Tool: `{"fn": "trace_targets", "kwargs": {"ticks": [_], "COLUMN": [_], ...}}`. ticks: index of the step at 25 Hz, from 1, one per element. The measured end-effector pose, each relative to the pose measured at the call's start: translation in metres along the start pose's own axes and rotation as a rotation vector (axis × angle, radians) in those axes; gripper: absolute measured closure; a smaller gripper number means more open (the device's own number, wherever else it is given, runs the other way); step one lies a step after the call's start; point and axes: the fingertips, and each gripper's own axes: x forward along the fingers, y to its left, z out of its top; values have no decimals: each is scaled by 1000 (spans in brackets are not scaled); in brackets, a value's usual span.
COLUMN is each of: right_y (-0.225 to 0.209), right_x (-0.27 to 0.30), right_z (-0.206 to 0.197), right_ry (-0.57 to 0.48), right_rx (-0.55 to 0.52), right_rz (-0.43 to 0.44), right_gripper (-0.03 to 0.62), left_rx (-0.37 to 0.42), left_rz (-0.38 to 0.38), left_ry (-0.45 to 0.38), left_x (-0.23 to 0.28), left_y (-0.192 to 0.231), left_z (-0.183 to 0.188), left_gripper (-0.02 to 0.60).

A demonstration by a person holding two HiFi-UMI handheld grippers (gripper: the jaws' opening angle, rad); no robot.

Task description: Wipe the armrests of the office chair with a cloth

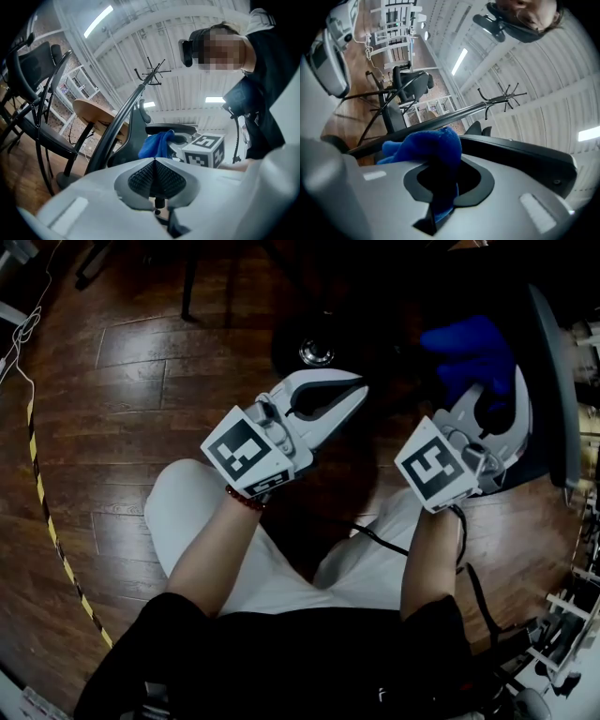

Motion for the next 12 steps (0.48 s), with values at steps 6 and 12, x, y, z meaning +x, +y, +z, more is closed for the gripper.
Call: {"fn": "trace_targets", "kwargs": {"ticks": [6, 12], "right_y": [49, 116], "right_x": [12, 10], "right_z": [-5, -29], "right_ry": [8, 94], "right_rx": [-72, -132], "right_rz": [54, 290], "right_gripper": [556, 556], "left_rx": [-5, -22], "left_rz": [12, 31], "left_ry": [0, -43], "left_x": [-1, -3], "left_y": [6, 10], "left_z": [1, 11], "left_gripper": [575, 575]}}
